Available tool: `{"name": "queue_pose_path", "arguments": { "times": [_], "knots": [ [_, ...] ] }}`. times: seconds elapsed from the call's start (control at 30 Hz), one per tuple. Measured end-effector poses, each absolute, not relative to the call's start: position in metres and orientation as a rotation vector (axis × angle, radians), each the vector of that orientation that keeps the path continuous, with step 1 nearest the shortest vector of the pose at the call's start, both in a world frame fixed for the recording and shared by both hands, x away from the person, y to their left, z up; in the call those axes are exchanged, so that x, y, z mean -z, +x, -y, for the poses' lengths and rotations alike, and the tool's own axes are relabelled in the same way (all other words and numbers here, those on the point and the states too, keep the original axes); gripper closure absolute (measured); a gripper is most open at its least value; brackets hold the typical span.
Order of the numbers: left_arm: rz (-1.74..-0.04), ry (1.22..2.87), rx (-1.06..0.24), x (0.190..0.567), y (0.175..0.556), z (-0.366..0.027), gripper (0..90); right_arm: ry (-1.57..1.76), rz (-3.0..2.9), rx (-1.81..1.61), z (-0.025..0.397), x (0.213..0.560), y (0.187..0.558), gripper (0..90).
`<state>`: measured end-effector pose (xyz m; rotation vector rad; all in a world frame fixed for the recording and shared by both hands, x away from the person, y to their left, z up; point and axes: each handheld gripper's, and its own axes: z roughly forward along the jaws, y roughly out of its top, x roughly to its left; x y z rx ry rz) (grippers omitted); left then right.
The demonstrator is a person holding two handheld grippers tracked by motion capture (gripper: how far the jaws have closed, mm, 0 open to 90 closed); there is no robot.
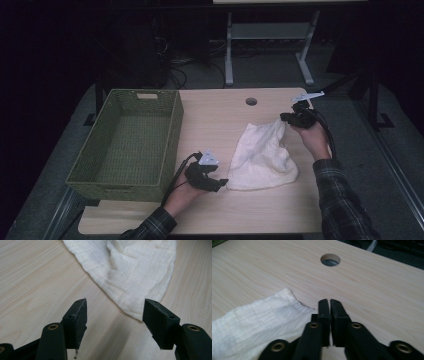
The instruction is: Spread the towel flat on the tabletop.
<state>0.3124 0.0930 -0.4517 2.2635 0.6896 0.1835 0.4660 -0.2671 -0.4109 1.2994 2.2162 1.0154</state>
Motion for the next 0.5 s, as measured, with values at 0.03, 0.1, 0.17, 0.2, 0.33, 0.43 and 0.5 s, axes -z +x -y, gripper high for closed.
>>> {"name": "queue_pose_path", "arguments": {
  "times": [0.03,0.1,0.17,0.2,0.33,0.43,0.5],
  "knots": [
    [-0.683,2.265,-0.185,0.451,0.312,-0.093,35.8,1.317,-2.207,-1.014,0.268,0.412,0.466,76.8],
    [-0.686,2.258,-0.184,0.451,0.312,-0.092,35.8,1.343,-2.198,-1.047,0.273,0.413,0.464,71.8],
    [-0.685,2.258,-0.185,0.451,0.314,-0.091,35.8,1.345,-2.203,-1.060,0.277,0.414,0.460,68.9],
    [-0.688,2.257,-0.181,0.451,0.315,-0.090,35.8,1.347,-2.206,-1.075,0.280,0.414,0.456,68.5],
    [-0.670,2.253,-0.186,0.449,0.317,-0.085,36.5,1.340,-2.223,-1.109,0.289,0.417,0.437,67.3],
    [-0.664,2.246,-0.183,0.448,0.319,-0.082,38.2,1.326,-2.234,-1.122,0.296,0.420,0.422,66.9],
    [-0.666,2.244,-0.176,0.448,0.321,-0.078,38.7,1.315,-2.243,-1.133,0.301,0.421,0.411,66.9]
  ]
}}
